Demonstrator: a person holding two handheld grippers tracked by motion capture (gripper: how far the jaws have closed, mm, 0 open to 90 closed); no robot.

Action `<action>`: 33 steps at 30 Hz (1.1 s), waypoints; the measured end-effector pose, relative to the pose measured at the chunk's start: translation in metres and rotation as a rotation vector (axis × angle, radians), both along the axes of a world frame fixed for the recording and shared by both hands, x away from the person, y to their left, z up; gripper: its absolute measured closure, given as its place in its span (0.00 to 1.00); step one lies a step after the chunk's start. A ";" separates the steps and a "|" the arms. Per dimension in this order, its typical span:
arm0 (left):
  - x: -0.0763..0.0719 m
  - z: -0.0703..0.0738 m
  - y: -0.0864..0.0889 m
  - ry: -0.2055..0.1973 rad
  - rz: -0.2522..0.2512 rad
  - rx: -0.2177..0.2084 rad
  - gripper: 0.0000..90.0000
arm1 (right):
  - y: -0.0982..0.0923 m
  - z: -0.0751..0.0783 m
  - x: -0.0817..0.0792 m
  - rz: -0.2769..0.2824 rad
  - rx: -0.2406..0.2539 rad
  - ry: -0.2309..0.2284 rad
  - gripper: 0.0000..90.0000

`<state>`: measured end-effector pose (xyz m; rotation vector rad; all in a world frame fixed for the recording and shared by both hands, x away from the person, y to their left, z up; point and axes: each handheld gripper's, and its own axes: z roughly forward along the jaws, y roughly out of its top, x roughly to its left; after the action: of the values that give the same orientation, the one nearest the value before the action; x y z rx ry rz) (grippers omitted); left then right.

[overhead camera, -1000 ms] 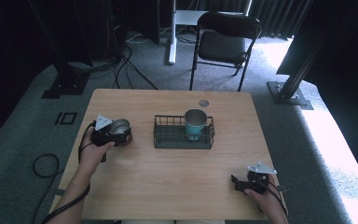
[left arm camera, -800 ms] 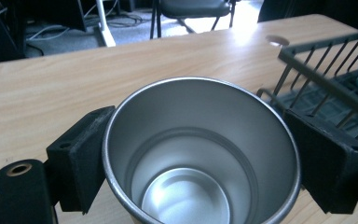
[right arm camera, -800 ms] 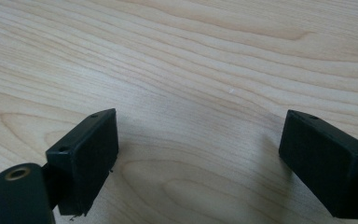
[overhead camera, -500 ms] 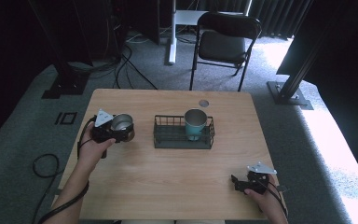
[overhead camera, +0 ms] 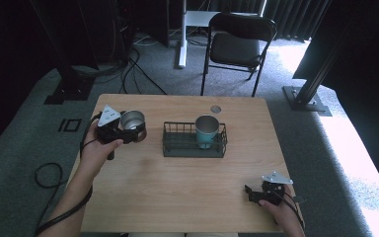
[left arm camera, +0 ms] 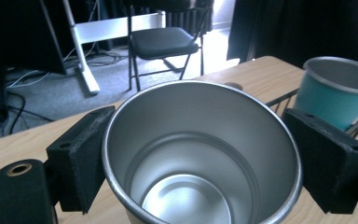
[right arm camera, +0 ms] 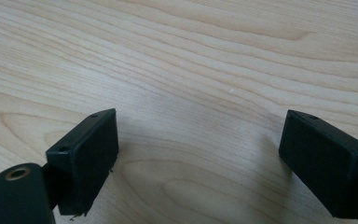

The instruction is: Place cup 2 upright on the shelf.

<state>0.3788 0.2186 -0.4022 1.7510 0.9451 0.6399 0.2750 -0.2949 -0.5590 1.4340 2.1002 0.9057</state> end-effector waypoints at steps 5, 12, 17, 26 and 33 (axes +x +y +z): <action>0.001 0.013 -0.009 -0.007 -0.033 -0.002 0.16 | 0.000 0.000 0.000 0.000 0.000 0.000 0.13; 0.003 0.027 -0.024 -0.020 -0.077 -0.013 0.16 | 0.000 0.000 0.000 0.000 0.000 0.000 0.13; 0.005 0.033 -0.035 -0.029 -0.110 -0.013 0.16 | 0.000 0.000 0.000 -0.001 0.001 -0.001 0.13; 0.011 0.031 -0.064 -0.027 -0.154 -0.033 0.16 | 0.000 0.000 0.000 0.000 0.000 -0.002 0.13; 0.021 0.024 -0.086 -0.016 -0.175 -0.034 0.16 | 0.000 0.000 0.000 0.000 0.000 -0.002 0.13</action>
<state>0.3994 0.1329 -0.3785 1.7729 0.7769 0.5205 0.2752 -0.2949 -0.5591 1.4328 2.0988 0.9065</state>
